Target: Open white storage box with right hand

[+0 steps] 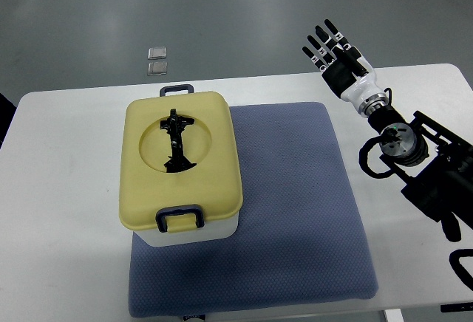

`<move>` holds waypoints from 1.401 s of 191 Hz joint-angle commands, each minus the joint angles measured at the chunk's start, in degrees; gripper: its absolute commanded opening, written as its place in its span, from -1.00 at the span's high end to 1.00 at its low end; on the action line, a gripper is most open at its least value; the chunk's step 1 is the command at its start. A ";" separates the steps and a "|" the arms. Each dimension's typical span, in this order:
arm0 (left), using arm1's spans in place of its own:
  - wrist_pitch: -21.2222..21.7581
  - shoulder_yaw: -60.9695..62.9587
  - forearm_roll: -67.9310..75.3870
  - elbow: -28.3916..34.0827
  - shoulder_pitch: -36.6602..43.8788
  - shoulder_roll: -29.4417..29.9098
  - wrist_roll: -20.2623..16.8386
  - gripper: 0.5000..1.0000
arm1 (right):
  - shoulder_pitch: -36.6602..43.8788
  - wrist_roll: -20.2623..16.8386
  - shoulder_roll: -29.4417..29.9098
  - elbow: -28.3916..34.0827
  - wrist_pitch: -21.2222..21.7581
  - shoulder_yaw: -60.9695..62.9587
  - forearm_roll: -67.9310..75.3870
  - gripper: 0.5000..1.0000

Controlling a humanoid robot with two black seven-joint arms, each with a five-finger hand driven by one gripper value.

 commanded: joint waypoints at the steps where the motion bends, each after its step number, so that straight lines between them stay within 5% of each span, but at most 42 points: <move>1: 0.00 0.00 0.00 -0.17 0.00 0.00 0.00 -1.00 | 0.02 0.00 0.01 0.00 0.00 0.00 0.00 -0.73; 55: 0.00 -0.35 0.00 0.01 0.00 0.00 0.00 -1.00 | 0.98 -0.44 -0.17 0.09 0.18 -0.09 -2.81 -0.73; 88: 0.00 -0.44 0.00 -0.08 0.00 0.00 0.00 -1.00 | 4.32 -2.29 -2.37 0.17 2.20 -1.94 -19.43 -0.73; 160: -0.08 -0.27 0.00 -0.43 -0.09 0.00 0.00 -1.00 | 27.17 -4.57 -9.92 8.25 19.77 -19.86 -71.62 -0.73; 217: -0.08 -0.35 0.00 -0.43 -0.09 0.00 0.00 -1.00 | 46.95 -4.05 -7.29 19.51 19.80 -34.81 -82.27 -0.73; 268: -0.08 -0.44 0.00 -0.43 0.00 0.00 0.00 -1.00 | 47.48 -3.78 -1.66 21.53 19.80 -35.51 -83.32 -0.73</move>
